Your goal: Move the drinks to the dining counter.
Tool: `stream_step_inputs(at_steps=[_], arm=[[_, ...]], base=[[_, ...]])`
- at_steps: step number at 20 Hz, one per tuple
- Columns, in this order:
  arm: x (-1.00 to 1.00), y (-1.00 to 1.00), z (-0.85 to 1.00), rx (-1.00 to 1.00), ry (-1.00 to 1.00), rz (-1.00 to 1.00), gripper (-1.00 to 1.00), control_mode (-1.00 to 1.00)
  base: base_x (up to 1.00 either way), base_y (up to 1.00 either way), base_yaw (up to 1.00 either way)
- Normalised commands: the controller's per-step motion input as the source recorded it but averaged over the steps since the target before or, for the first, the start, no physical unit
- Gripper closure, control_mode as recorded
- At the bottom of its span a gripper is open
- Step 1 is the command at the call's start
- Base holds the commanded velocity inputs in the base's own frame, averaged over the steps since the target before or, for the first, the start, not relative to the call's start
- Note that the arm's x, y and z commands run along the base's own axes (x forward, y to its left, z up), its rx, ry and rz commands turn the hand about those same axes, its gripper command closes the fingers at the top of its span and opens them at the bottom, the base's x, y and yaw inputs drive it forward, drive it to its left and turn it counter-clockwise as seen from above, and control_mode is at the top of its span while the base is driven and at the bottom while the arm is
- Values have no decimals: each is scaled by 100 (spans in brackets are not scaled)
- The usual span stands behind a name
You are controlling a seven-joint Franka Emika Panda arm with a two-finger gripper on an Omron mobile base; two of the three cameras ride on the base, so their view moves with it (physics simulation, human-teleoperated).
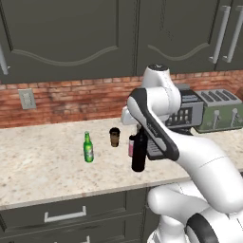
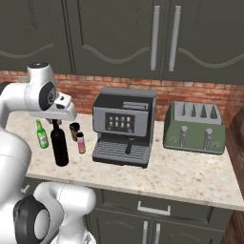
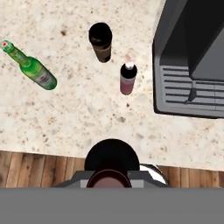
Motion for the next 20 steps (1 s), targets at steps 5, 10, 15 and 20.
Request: stream_step_inputs(at_steps=[5, 10, 15, 20], arm=[[-93, 0, 0, -2, -10, 20, 100, -100], [-76, 0, 0, -1, -6, 21, 100, -100], [-1, 1, 1, 0, -6, 10, 100, -100], [14, 0, 22, 0, -2, 6, 100, -100]], base=[[0, 0, 0], [0, 0, 0], [0, 0, 0], [0, 0, 0]])
